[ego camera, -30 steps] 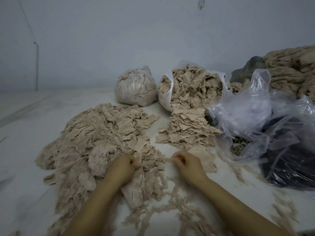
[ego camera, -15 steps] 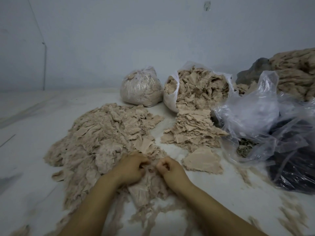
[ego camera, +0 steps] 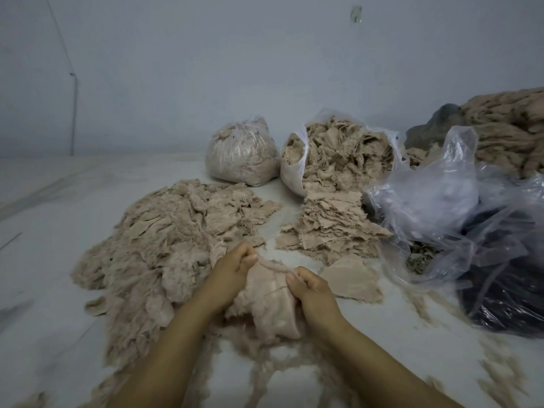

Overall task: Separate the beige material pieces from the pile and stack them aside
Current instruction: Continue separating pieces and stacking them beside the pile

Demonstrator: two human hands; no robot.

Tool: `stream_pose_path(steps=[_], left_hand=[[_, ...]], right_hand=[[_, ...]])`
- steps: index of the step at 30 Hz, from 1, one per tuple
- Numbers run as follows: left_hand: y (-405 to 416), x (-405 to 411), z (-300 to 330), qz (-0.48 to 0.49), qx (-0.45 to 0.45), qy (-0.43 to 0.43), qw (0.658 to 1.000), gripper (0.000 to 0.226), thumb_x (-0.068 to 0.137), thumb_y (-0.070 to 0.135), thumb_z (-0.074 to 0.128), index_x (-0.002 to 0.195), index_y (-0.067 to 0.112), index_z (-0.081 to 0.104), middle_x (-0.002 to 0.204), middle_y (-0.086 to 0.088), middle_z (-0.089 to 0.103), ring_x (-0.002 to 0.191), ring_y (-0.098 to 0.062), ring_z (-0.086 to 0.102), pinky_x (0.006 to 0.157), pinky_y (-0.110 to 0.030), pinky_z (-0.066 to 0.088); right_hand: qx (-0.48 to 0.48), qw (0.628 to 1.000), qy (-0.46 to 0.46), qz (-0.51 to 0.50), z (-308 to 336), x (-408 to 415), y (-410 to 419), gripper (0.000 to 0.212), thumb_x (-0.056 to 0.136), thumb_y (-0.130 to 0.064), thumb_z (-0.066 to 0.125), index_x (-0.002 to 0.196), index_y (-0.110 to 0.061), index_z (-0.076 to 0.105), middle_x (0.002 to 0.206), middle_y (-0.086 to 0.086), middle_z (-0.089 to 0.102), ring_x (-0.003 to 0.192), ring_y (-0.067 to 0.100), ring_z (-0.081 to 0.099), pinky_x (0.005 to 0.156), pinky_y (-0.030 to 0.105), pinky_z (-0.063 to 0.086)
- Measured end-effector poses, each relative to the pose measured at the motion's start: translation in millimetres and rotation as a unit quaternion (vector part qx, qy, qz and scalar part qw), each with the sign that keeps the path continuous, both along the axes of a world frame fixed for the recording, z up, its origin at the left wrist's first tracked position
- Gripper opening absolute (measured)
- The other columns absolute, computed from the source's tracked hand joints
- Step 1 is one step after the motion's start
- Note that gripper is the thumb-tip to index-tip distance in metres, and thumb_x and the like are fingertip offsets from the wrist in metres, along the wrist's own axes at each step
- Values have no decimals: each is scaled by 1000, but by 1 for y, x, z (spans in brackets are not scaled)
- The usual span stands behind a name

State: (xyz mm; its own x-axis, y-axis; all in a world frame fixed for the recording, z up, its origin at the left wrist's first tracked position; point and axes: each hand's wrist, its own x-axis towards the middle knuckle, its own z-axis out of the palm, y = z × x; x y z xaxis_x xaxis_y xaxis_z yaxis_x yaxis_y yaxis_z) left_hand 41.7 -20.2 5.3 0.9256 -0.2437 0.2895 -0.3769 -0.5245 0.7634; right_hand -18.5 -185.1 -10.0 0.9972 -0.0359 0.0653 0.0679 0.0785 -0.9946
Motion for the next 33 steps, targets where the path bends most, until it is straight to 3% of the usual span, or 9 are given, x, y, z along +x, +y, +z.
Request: stream_pose_path(steps=[6, 11, 14, 18, 20, 22, 27, 30, 33], left_hand=[[-17, -4, 6, -39, -49, 24, 998, 26, 97, 13, 47, 72, 22, 48, 62, 12, 42, 52, 5, 40, 54, -12, 34], [-2, 1, -3, 22, 32, -3, 999, 29, 99, 17, 44, 72, 28, 43, 66, 9, 44, 62, -7, 41, 61, -29, 32], [-4, -3, -5, 25, 57, 9, 998, 28, 99, 26, 44, 71, 29, 43, 68, 10, 48, 65, -7, 45, 60, -27, 34], [-28, -16, 7, -73, -32, 97, 992, 26, 85, 55, 52, 91, 30, 59, 85, 14, 62, 78, 2, 57, 71, -15, 43], [-38, -20, 7, -113, -52, 93, 988, 13, 90, 36, 60, 86, 24, 65, 80, 10, 63, 73, -1, 57, 70, -17, 45], [-38, -19, 7, -71, -78, 51, 993, 23, 92, 19, 58, 69, 18, 59, 64, 7, 55, 59, 1, 49, 61, -15, 40], [-15, -5, -1, 86, -71, 8, 994, 36, 97, 17, 50, 61, 19, 42, 61, 3, 43, 60, -12, 42, 62, -31, 32], [-17, -11, -2, 26, -32, 14, 999, 35, 96, 30, 50, 64, 16, 50, 64, 3, 50, 64, -16, 48, 65, -29, 38], [-36, -25, -2, -86, -113, 118, 983, 24, 86, 49, 59, 90, 26, 67, 82, 14, 68, 77, -5, 63, 70, -12, 47]], right_hand=[[-7, 1000, 4, 7, 3, -2, -4, 21, 90, -27, 65, 77, -11, 63, 76, 9, 65, 72, 23, 61, 71, 40, 50], [-22, 999, 18, -20, 6, 0, -10, 44, 91, -30, 63, 56, -17, 40, 56, 7, 36, 55, 20, 34, 57, 32, 29], [19, 999, 42, -10, 7, -4, -14, 35, 88, -30, 66, 62, -11, 53, 61, 12, 48, 59, 23, 44, 56, 29, 36], [-12, 999, 25, 32, 14, -3, -9, 42, 94, -39, 55, 78, -1, 62, 74, 18, 60, 67, 31, 54, 63, 37, 45], [-20, 999, 38, 32, 15, -3, -9, 49, 96, -41, 51, 83, 2, 69, 77, 16, 68, 71, 31, 62, 67, 35, 50], [-14, 998, 45, 33, 14, -4, -15, 45, 93, -40, 56, 69, -3, 60, 69, 17, 54, 65, 27, 49, 63, 33, 41], [-40, 999, 33, -14, 8, -5, -37, 52, 89, -32, 63, 48, -23, 31, 46, -8, 24, 43, 8, 21, 49, 24, 24], [-59, 997, -3, -38, 7, 0, -37, 49, 93, -32, 57, 56, -20, 29, 50, -6, 23, 46, 8, 21, 53, 26, 27], [-44, 997, -40, -57, 6, 5, -25, 39, 97, -29, 52, 63, -16, 39, 54, -4, 33, 53, 9, 31, 52, 26, 29]])
